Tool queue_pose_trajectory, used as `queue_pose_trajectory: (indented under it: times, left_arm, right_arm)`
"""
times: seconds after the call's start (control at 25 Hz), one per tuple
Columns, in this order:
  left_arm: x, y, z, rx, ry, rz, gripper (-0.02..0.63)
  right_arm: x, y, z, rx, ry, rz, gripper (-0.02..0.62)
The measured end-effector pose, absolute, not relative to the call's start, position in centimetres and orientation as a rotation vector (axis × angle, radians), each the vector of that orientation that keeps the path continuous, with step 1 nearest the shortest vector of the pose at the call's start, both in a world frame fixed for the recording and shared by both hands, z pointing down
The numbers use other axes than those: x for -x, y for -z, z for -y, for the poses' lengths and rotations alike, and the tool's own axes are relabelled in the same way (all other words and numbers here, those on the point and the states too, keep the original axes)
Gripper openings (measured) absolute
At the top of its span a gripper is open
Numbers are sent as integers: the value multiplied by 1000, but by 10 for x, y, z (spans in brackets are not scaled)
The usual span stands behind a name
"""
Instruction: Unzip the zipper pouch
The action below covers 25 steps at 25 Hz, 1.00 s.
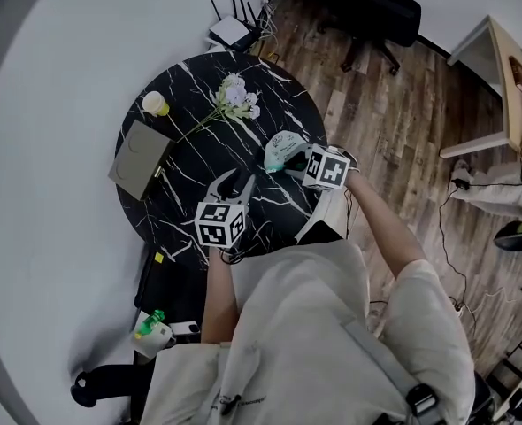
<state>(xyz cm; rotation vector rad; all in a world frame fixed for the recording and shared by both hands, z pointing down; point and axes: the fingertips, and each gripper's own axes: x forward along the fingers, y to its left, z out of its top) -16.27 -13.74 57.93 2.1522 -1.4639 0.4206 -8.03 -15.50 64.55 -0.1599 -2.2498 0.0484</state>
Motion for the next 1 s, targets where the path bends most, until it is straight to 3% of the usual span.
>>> queue_pose_trajectory:
  times: [0.76, 1.0]
  left_arm:
    - [140, -552, 135, -2399, -411, 1367, 141]
    - [125, -549, 133, -2525, -551, 1321, 141]
  right_arm:
    - [77, -594, 161, 244, -114, 2295, 31]
    - [87, -576, 145, 359, -189, 2360, 29]
